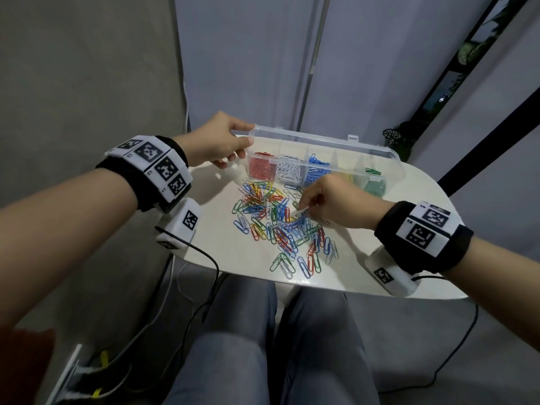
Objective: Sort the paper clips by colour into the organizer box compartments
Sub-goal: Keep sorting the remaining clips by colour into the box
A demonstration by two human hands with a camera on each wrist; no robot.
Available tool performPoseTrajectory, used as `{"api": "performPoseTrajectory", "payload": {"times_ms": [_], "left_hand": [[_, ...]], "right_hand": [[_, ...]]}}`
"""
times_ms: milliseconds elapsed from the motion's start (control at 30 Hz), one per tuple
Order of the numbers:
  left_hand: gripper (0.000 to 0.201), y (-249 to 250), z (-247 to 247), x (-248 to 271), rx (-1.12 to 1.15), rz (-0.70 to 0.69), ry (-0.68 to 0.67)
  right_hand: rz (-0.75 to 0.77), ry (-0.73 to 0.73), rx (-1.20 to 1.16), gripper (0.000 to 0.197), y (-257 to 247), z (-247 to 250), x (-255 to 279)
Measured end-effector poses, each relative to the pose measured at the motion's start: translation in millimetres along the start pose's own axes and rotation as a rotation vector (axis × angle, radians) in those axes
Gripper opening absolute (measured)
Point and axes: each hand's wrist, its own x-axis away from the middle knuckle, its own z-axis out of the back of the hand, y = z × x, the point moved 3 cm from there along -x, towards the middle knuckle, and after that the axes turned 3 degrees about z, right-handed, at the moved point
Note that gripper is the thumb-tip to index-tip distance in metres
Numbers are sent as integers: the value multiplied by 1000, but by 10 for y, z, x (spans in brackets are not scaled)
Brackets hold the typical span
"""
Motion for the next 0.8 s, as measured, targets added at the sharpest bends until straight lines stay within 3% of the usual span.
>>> {"api": "performPoseTrajectory", "payload": {"times_ms": [133,433,633,800], "left_hand": [[48,-3,0,-9,1,4,2],[48,-5,8,-20,-8,1,5],[48,-8,5,-28,-3,-1,6],[48,-15,2,-24,-8,1,6]], "right_hand": [[-99,115,-258,6,104,123,27],[-178,368,-569,7,181,600,48],[-232,530,-611,9,240,815,-86],[-260,565,-618,8,206,788,-345]]}}
